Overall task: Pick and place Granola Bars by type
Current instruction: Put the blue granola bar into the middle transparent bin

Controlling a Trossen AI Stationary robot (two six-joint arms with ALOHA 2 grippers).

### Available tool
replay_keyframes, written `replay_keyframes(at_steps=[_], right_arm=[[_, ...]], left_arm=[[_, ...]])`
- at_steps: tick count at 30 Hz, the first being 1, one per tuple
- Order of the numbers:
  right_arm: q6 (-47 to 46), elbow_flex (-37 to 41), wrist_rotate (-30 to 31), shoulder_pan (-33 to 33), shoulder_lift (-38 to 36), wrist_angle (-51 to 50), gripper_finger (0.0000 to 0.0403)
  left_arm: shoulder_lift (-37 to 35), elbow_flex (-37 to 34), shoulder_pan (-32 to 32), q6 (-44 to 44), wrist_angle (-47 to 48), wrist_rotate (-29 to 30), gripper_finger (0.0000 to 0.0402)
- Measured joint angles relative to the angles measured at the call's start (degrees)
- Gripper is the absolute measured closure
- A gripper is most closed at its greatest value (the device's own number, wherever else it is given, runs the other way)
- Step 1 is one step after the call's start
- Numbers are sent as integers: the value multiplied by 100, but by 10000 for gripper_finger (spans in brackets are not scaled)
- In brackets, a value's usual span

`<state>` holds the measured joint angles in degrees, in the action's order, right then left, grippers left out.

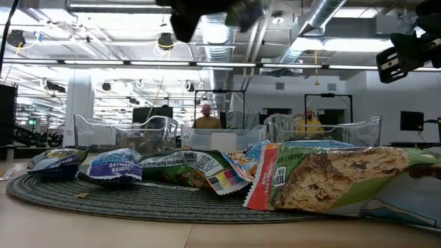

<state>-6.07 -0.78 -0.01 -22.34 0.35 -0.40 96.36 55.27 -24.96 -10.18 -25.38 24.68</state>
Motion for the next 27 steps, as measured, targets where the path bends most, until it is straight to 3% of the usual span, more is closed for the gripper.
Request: replay_keyframes(at_steps=[16,27], right_arm=[[0,-2,0,1,-1,0,264],[0,-1,0,1,-1,0,264]], left_arm=[[0,0,2337,1270,-240,-45,374],[0,0,3394,1265,-114,-36,374]])
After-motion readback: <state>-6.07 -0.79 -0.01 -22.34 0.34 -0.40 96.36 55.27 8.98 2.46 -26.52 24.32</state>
